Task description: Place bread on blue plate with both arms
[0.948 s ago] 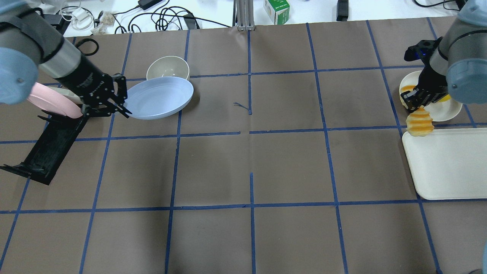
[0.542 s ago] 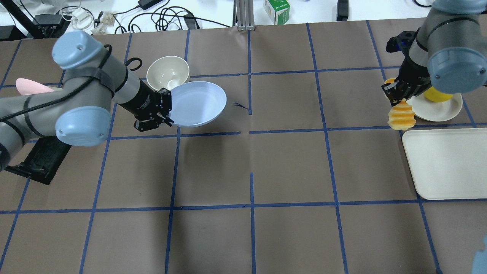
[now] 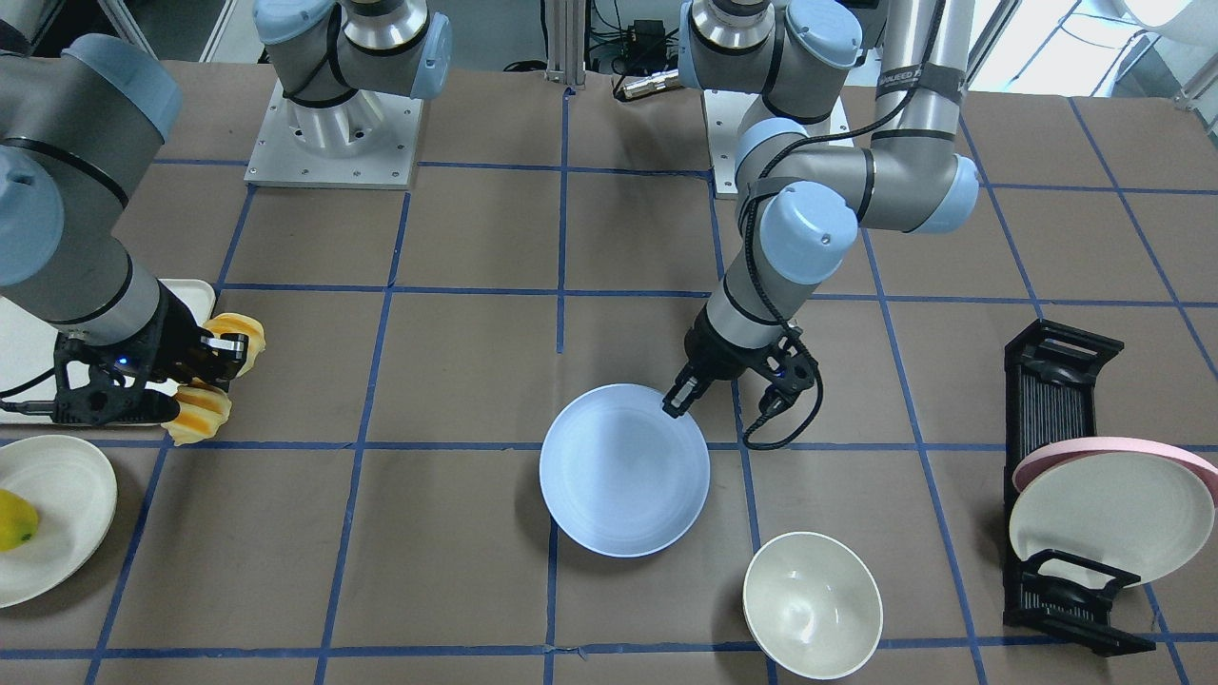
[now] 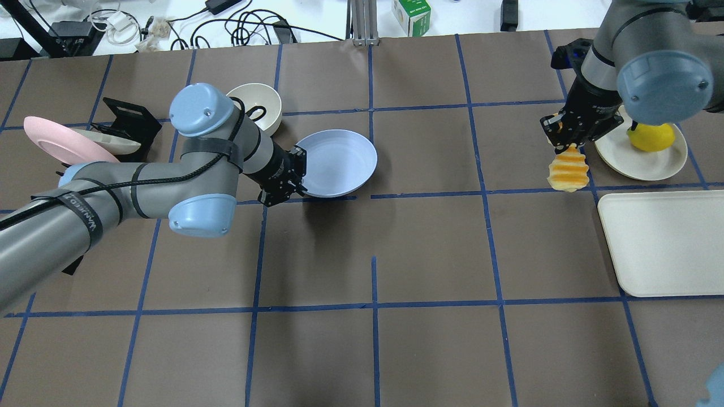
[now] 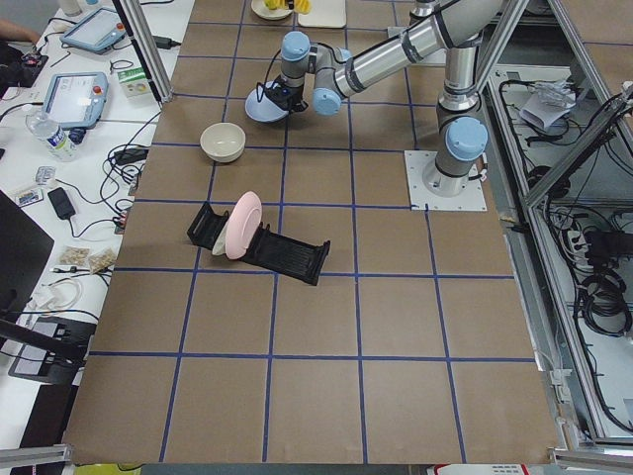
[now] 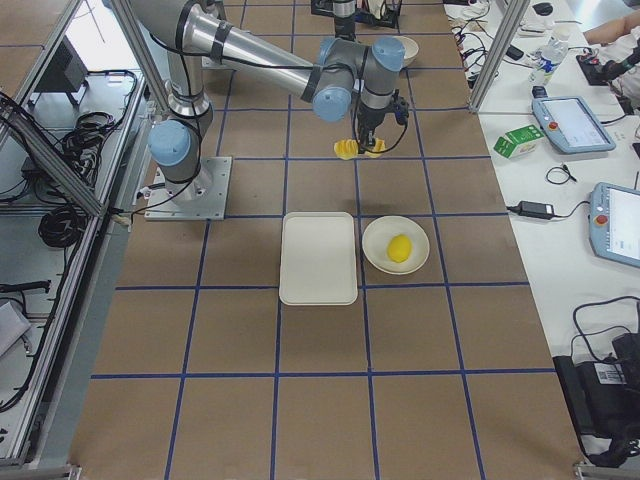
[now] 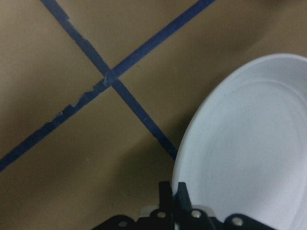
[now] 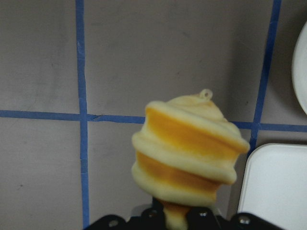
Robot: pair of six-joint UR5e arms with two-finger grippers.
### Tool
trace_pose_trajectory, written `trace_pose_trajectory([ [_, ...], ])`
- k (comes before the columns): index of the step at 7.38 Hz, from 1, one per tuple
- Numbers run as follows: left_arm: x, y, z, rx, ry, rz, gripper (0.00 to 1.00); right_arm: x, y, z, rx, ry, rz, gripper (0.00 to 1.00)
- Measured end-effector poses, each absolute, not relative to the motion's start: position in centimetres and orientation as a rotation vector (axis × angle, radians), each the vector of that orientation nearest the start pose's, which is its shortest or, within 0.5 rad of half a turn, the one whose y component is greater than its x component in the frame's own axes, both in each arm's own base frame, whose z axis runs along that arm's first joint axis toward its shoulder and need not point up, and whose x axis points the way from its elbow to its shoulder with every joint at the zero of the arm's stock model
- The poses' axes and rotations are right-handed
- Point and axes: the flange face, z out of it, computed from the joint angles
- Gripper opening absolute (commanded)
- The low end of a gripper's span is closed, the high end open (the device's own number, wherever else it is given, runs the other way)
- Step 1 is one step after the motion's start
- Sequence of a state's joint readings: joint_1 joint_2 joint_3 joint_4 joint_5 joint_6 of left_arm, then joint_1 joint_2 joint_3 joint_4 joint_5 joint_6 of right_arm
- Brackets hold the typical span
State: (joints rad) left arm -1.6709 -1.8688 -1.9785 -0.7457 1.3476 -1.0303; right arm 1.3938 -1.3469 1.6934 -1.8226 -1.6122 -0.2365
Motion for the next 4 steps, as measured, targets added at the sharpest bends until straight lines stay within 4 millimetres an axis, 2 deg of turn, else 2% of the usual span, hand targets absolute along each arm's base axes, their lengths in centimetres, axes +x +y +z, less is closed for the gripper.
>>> trace_pose_trajectory([
  [2,-24.7,-50.8,20.1,-1.545,3.027,0.053,0.03,7.0,-56.4,33.9,-0.035,3.145,0.152,0.0],
  [3,-26.0,-50.4,19.4,-1.595,3.0,0.067,0.53,8.4,-56.2,33.9,-0.01,3.141,0.15,0.0],
  [4,-26.7,-50.0,19.1,-1.621,2.981,0.078,0.54,9.3,-56.1,33.8,0.008,3.124,0.151,0.0],
])
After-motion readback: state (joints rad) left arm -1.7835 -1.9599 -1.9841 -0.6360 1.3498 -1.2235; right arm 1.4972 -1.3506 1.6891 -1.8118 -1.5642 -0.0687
